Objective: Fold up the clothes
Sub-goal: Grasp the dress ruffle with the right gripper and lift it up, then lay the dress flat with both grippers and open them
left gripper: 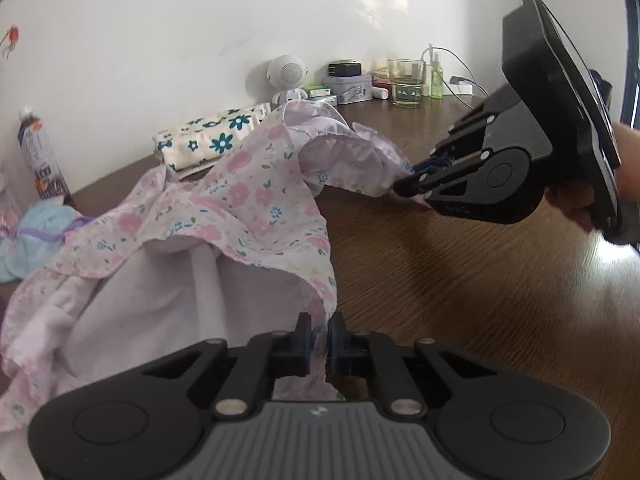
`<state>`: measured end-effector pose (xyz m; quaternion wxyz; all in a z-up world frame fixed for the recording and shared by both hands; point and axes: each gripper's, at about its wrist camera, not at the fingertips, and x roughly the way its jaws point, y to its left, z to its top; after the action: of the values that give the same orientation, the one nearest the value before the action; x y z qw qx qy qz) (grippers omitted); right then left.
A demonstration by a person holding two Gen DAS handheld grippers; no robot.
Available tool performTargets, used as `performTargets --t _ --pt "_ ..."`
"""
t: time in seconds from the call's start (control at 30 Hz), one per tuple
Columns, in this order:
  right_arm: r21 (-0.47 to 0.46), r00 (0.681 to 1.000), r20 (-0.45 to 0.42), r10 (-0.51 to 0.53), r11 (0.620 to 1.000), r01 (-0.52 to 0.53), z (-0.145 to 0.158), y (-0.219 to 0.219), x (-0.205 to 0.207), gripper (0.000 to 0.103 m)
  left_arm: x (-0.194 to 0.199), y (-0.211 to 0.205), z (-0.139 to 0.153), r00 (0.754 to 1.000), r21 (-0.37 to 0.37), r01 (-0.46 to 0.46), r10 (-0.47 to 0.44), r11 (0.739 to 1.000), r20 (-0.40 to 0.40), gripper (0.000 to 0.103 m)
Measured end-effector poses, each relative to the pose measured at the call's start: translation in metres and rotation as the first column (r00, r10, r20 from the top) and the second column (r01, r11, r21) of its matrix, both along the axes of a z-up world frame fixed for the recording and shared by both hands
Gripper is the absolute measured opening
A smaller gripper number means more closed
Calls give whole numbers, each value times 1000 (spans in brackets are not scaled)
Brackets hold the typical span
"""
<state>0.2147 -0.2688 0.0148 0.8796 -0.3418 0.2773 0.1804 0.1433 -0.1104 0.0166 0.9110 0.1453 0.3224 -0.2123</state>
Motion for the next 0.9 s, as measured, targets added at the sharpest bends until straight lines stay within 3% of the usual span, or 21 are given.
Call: performTargets --t 0.23,0.47,0.77,0.9 --pt "-180 992 116 55 983 -34 1 4 -39 4 -25 30 19 998 75 29 -33 997 54 6" --pt "-233 984 162 70 972 -31 12 -9 -83 4 -51 75 34 998 134 -22 13 991 68 6" --pt "-87 997 34 63 994 -60 38 -32 -147 4 -88 132 51 993 150 -115 107 982 59 6" --pt "-80 995 -44 86 993 -89 40 -29 -176 4 -99 152 57 992 132 -126 124 983 21 6"
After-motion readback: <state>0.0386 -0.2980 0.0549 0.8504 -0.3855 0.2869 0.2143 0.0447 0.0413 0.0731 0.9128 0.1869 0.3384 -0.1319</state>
